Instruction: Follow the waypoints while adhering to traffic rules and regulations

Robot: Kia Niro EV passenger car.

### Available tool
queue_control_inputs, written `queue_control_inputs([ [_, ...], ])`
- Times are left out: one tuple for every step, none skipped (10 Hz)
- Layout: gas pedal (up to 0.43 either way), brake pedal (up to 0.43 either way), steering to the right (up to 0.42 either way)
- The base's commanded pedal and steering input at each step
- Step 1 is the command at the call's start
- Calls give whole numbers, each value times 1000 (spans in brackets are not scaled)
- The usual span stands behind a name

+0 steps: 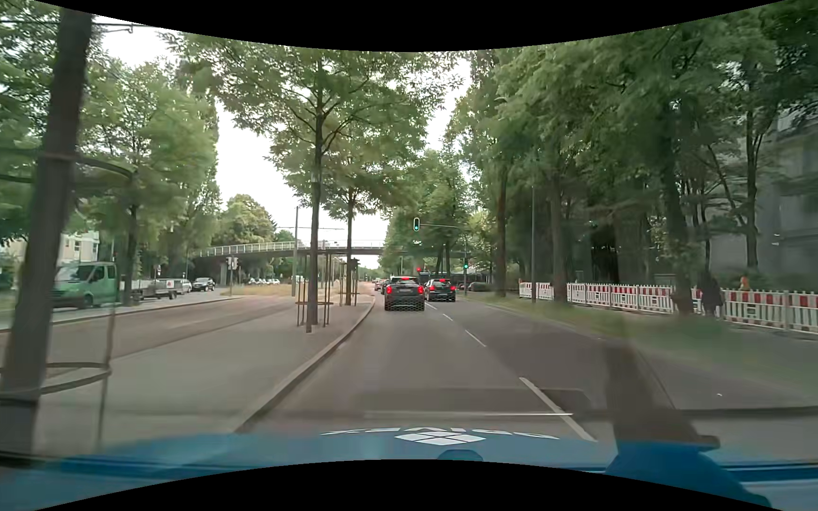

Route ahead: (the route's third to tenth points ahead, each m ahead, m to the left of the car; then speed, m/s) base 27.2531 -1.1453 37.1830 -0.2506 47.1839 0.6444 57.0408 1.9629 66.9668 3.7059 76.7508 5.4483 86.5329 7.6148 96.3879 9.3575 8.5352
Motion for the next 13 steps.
queue_control_inputs([
  [0,0,-15],
  [0,0,-16],
  [0,0,-17],
  [0,0,-17],
  [0,0,-18],
  [0,0,-18],
  [0,0,-19],
  [0,0,-20],
  [0,0,-22],
  [0,0,-23],
  [0,0,-23],
  [0,0,-23],
  [0,0,-23],
])
